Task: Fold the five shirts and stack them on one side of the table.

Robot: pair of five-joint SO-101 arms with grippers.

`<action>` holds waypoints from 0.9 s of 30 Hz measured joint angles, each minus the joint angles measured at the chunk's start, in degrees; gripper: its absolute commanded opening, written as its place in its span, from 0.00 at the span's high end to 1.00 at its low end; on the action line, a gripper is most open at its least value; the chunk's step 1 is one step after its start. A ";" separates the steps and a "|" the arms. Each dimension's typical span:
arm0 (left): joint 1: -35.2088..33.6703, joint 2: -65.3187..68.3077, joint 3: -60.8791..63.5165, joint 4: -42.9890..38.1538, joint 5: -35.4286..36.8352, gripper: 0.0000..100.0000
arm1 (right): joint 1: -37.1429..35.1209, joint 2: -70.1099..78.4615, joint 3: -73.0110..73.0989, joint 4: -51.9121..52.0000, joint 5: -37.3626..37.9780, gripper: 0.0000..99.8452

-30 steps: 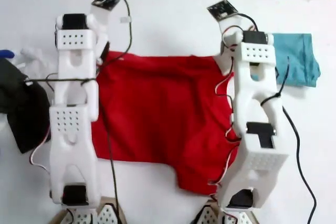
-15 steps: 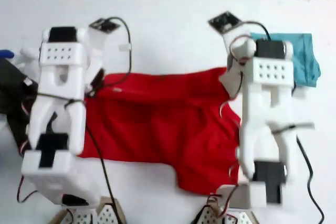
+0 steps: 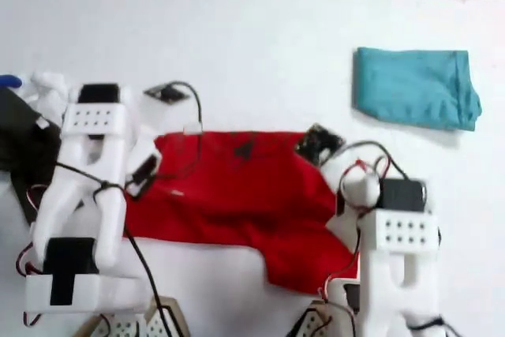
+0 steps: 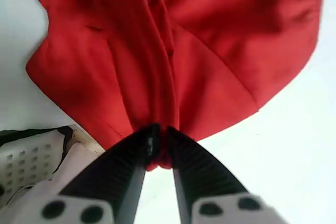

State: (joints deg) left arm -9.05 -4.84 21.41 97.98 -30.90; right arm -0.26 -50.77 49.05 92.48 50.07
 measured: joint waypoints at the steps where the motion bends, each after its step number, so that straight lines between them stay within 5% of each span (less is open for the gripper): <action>1: 0.00 0.00 1.93 -0.88 -0.44 0.97 | 0.00 -1.41 1.05 0.00 0.09 0.98; 11: 0.00 0.00 12.04 -8.53 -1.93 0.97 | 0.00 -4.75 3.69 -0.09 0.26 0.98; 18: 0.00 0.00 12.04 -8.53 -1.93 0.85 | 0.00 -2.90 4.13 -1.05 0.26 0.80; 27: -2.29 -0.44 1.14 -0.88 -3.60 0.81 | 0.09 -2.90 -1.67 -0.62 0.18 0.80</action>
State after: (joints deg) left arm -11.34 -5.27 22.55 97.10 -34.51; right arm -0.18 -53.67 47.38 91.87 50.24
